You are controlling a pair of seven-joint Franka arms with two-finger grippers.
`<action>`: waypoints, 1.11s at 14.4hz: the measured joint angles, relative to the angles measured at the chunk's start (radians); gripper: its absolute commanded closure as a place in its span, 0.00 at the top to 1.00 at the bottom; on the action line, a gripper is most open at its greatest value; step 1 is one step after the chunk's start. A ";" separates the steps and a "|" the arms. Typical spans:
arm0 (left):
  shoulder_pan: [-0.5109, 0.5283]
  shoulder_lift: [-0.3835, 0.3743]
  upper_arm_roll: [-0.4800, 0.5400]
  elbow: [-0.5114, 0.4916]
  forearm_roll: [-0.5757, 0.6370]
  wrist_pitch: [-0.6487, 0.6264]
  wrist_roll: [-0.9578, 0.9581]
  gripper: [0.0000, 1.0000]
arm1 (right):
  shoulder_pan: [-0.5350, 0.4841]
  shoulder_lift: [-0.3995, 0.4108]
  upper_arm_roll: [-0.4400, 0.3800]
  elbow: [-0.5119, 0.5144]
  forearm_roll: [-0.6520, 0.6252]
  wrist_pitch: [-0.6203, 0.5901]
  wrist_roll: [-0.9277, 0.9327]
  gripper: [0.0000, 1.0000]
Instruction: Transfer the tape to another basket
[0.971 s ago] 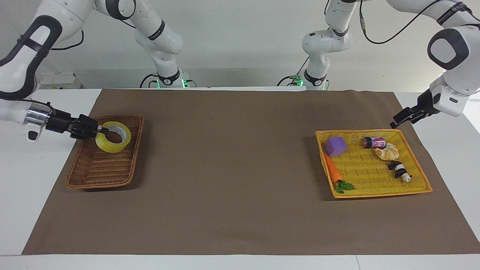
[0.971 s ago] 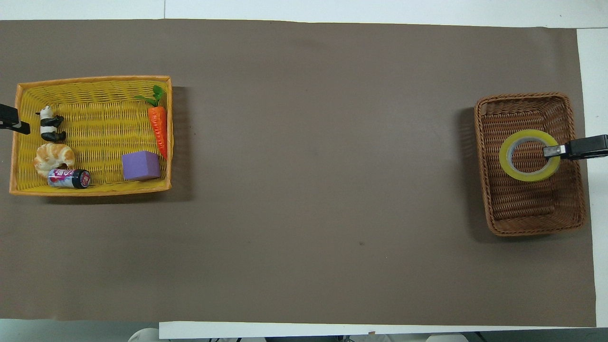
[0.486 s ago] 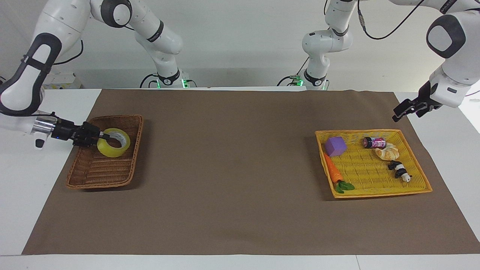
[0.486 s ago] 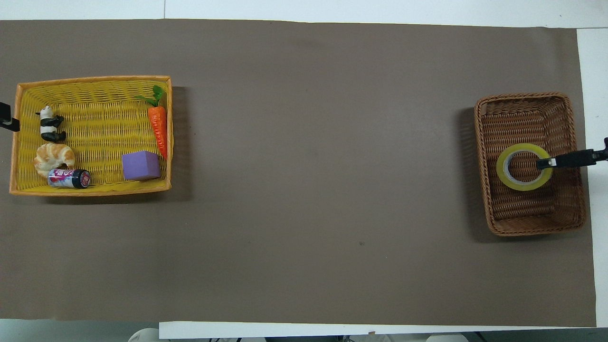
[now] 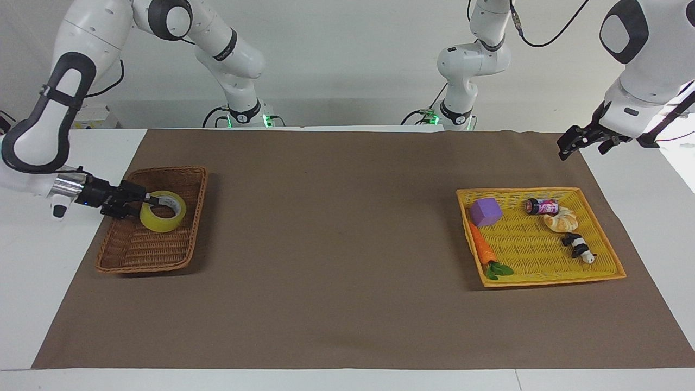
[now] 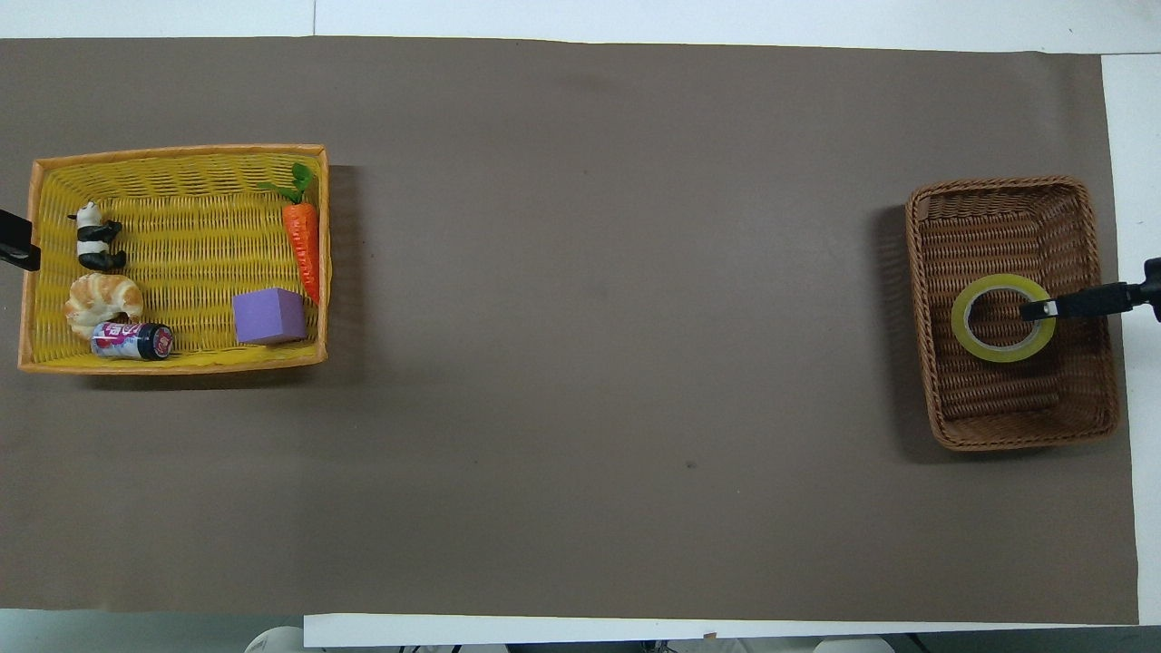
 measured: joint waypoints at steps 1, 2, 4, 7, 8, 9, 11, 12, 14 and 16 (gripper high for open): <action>0.000 0.000 0.000 0.000 -0.012 0.000 0.000 1.00 | 0.020 -0.022 0.001 0.006 -0.046 0.025 0.000 1.00; 0.000 0.000 0.001 0.000 -0.036 0.000 0.000 1.00 | 0.054 -0.052 0.002 0.011 -0.109 0.055 0.005 1.00; 0.003 0.000 0.004 0.000 -0.069 0.000 0.000 1.00 | 0.141 -0.133 0.004 0.018 -0.241 0.103 0.069 1.00; 0.005 0.001 0.007 -0.004 -0.077 0.000 0.000 1.00 | 0.260 -0.259 0.006 0.022 -0.393 0.105 0.291 1.00; 0.004 0.002 0.005 -0.012 -0.079 0.000 0.000 1.00 | 0.289 -0.297 0.007 0.023 -0.443 0.088 0.391 1.00; 0.004 0.002 0.004 -0.021 -0.079 0.000 0.000 1.00 | 0.312 -0.329 0.007 0.024 -0.475 0.054 0.487 1.00; 0.004 0.002 0.004 -0.032 -0.079 0.000 0.000 1.00 | 0.347 -0.380 0.008 0.038 -0.507 -0.050 0.640 1.00; 0.004 0.002 0.005 -0.033 -0.079 0.000 0.000 1.00 | 0.357 -0.395 0.009 0.052 -0.522 -0.094 0.675 1.00; 0.005 0.002 0.006 -0.033 -0.079 0.000 0.000 1.00 | 0.360 -0.410 0.010 0.083 -0.532 -0.147 0.694 1.00; 0.005 0.002 0.006 -0.033 -0.079 0.000 0.000 1.00 | 0.360 -0.412 0.011 0.106 -0.545 -0.178 0.696 1.00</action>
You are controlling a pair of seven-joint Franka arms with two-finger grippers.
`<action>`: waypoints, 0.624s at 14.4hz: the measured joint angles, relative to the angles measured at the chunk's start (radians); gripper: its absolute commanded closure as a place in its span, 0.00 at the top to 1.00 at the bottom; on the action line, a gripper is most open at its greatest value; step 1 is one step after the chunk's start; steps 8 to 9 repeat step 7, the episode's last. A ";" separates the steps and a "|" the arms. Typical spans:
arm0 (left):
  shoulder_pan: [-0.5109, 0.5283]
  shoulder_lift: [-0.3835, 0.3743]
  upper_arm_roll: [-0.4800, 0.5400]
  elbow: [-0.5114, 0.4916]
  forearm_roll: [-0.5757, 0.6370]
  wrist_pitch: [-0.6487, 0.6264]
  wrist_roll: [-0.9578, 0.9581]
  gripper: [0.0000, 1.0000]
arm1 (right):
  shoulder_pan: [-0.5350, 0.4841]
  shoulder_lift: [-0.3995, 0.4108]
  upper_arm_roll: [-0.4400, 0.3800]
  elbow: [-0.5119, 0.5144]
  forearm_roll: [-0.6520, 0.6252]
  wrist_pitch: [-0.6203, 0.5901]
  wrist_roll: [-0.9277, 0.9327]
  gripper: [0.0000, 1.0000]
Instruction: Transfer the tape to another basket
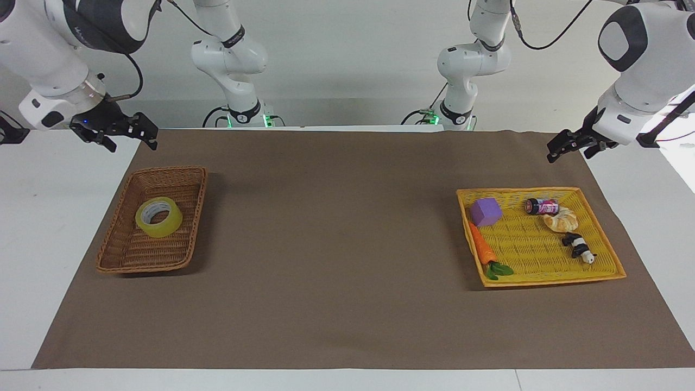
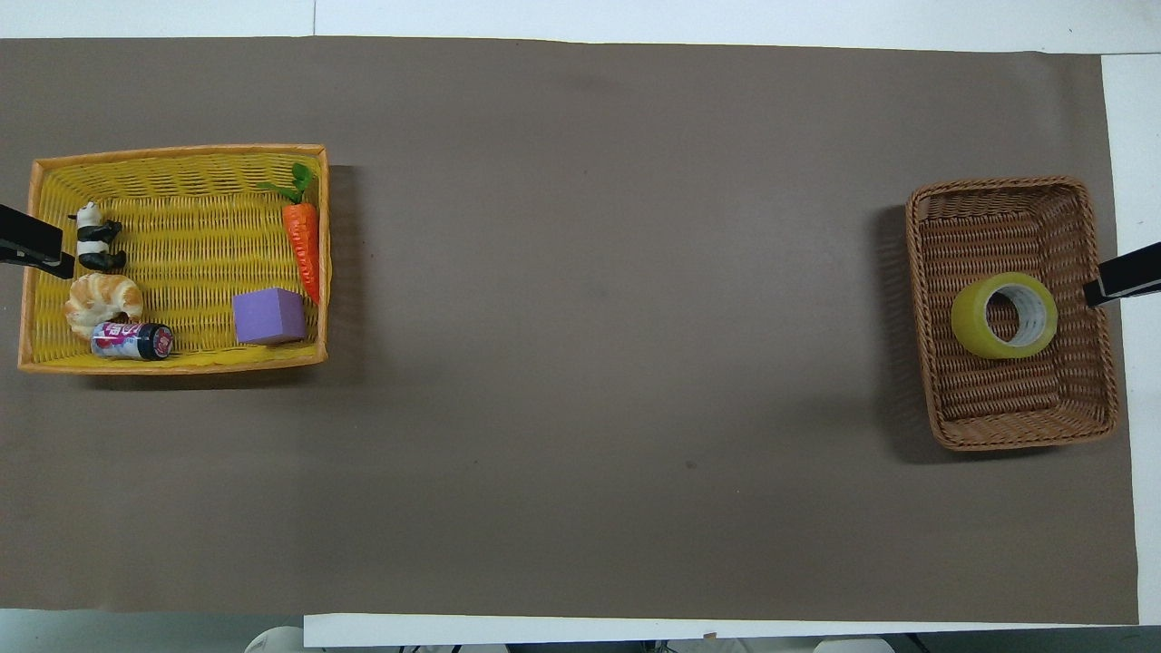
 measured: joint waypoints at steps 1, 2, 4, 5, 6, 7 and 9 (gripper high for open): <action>0.000 0.000 0.000 0.000 0.000 0.000 0.000 1.00 | 0.001 0.000 0.005 0.003 -0.016 -0.001 0.000 1.00; 0.000 0.000 -0.001 0.000 0.000 0.000 0.000 1.00 | 0.008 0.000 0.012 0.004 -0.032 -0.001 0.001 1.00; 0.000 0.000 -0.001 0.000 0.000 0.000 0.000 1.00 | 0.032 -0.001 0.015 0.014 -0.052 -0.007 0.017 1.00; 0.000 0.000 0.000 0.000 0.000 0.000 0.000 1.00 | 0.038 -0.003 0.015 0.018 -0.053 -0.011 0.026 1.00; 0.000 0.000 0.000 0.000 0.000 0.000 0.000 1.00 | 0.039 -0.005 0.015 0.019 -0.053 -0.012 0.038 1.00; 0.000 0.000 0.000 0.000 0.000 0.000 0.000 1.00 | 0.039 -0.006 0.014 0.020 -0.053 -0.012 0.045 1.00; 0.000 0.000 0.000 0.000 0.000 0.000 0.000 1.00 | 0.039 -0.006 0.014 0.020 -0.053 -0.012 0.045 1.00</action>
